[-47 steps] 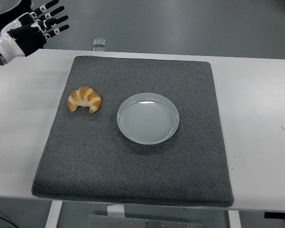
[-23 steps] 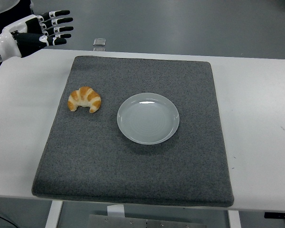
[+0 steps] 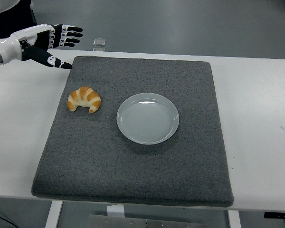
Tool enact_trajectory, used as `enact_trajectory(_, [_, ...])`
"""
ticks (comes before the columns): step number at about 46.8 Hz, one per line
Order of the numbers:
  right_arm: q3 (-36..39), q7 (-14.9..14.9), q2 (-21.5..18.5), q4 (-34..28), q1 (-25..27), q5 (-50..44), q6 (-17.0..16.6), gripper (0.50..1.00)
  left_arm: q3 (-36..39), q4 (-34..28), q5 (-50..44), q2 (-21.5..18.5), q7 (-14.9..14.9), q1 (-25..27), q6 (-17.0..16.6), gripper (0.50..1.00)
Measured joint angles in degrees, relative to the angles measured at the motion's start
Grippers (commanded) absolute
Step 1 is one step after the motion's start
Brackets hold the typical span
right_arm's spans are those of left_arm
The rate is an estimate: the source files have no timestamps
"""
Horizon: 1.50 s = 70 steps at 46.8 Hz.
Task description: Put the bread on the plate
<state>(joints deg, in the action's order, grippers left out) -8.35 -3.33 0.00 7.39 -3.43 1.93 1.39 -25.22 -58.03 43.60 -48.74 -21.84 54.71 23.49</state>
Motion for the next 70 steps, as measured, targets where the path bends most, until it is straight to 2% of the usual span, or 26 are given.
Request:
enact_trajectory(4, [0.0, 0.0, 0.0, 0.0, 0.0, 0.0, 0.0, 0.930, 0.5, -2.4, 4.4, 0.0, -0.3, -0.6, -5.7, 1.000])
enact_trajectory(7, [0.0, 0.0, 0.0, 0.0, 0.0, 0.0, 0.0, 0.932, 0.6, -3.6, 6.1, 0.0, -0.3, -0.8, -7.6, 1.000])
enact_trajectory(20, [0.0, 0.0, 0.0, 0.0, 0.0, 0.0, 0.0, 0.930, 0.8, -4.4, 14.8, 0.4, -0.3, -0.9, -9.5, 1.000])
enact_trajectory(31, [0.0, 0.0, 0.0, 0.0, 0.0, 0.0, 0.0, 0.930, 2.5, -5.7, 23.1, 0.6, -0.4, -1.5, -16.4, 1.000])
enact_trajectory(41, [0.0, 0.0, 0.0, 0.0, 0.0, 0.0, 0.0, 0.932, 4.2, -5.7, 27.7, 0.7, -0.4, -1.7, -18.8, 1.000])
enact_trajectory(50, [0.0, 0.0, 0.0, 0.0, 0.0, 0.0, 0.0, 0.932, 5.6, -5.5, 32.1, 2.5, -0.3, -3.5, -23.9, 1.000])
enact_trajectory(70, [0.0, 0.0, 0.0, 0.0, 0.0, 0.0, 0.0, 0.930, 7.2, -3.4, 34.8, 6.0, -0.3, -5.6, -26.6, 1.000])
